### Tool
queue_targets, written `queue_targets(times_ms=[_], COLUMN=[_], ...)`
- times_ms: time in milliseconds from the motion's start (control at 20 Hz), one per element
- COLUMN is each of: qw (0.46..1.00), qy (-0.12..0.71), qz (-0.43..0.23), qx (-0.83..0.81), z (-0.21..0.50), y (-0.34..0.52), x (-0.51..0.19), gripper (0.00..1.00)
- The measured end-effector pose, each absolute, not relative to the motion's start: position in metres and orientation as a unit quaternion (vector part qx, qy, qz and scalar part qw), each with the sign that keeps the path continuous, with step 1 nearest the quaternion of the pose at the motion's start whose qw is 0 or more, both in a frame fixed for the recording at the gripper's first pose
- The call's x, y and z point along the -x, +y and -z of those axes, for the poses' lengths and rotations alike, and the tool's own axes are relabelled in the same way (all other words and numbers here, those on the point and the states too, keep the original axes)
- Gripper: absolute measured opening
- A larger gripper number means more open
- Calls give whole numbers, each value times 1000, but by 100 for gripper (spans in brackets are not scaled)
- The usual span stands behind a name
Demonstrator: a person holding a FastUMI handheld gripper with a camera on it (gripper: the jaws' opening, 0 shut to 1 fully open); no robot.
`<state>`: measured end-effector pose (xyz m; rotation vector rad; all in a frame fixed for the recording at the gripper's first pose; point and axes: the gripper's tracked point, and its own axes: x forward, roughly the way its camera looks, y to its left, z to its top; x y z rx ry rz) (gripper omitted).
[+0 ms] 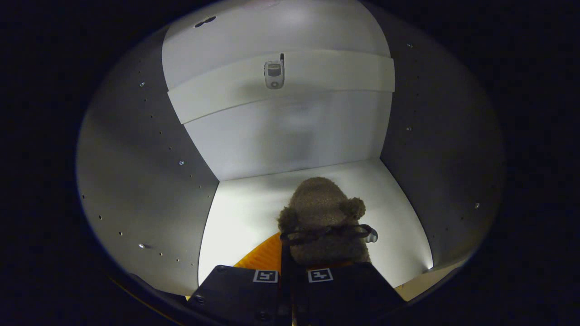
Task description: Open the shoe cabinet door, grab the shoes and put them into the shoe cabinet, then close the shoe cabinet door.
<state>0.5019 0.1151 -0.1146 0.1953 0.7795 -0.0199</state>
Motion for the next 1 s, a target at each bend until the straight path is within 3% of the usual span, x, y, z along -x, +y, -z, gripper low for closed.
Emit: queue_targets(times_ms=[300, 700, 750, 900, 1000], qw=[918, 919, 919, 925, 930], qy=[387, 381, 379, 366, 351], qz=[-2, -27, -28, -32, -40], qx=[-84, -100, -102, -99, -98], z=[120, 93, 89, 75, 60], y=[126, 141, 141, 140, 140], x=[-498, -473, -468, -453, -440], gripper=[18, 79, 91, 99, 99])
